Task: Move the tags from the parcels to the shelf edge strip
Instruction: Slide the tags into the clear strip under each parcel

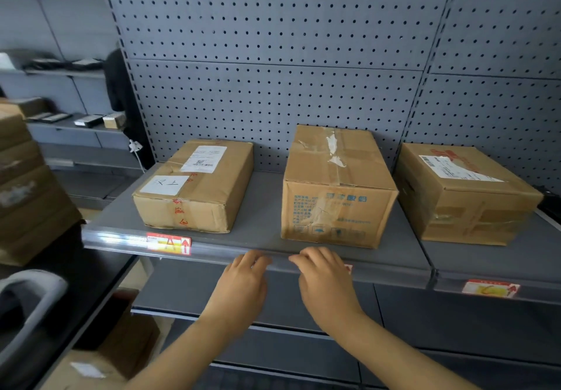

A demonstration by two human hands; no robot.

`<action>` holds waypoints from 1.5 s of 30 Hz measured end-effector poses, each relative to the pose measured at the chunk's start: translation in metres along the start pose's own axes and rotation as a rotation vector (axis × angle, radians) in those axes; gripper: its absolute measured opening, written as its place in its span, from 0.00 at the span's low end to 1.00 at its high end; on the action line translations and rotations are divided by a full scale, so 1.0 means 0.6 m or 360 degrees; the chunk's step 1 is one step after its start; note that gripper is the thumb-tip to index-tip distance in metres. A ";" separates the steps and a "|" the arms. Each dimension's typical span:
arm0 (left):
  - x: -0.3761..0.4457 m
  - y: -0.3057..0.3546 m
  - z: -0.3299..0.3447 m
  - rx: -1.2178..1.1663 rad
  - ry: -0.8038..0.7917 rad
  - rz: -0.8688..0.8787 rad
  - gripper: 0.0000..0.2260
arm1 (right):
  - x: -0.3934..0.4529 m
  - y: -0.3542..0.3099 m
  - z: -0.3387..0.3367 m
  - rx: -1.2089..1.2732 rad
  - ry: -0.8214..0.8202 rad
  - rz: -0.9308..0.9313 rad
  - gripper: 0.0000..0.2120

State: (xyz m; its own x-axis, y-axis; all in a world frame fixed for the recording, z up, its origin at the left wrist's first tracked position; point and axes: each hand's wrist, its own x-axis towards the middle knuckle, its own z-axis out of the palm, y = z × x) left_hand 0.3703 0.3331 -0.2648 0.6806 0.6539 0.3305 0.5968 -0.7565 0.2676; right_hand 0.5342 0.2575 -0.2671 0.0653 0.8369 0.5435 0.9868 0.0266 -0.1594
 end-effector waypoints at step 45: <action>-0.027 -0.369 -0.126 -0.0170 0.0208 0.0149 0.13 | 0.163 -0.296 0.167 -0.0081 0.0013 0.0285 0.06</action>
State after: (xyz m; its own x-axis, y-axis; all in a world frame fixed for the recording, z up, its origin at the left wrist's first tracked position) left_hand 0.1949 0.4885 -0.2610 0.6660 0.5780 0.4716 0.4800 -0.8159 0.3223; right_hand 0.3504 0.3892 -0.2684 0.2418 0.8214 0.5166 0.9655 -0.1506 -0.2125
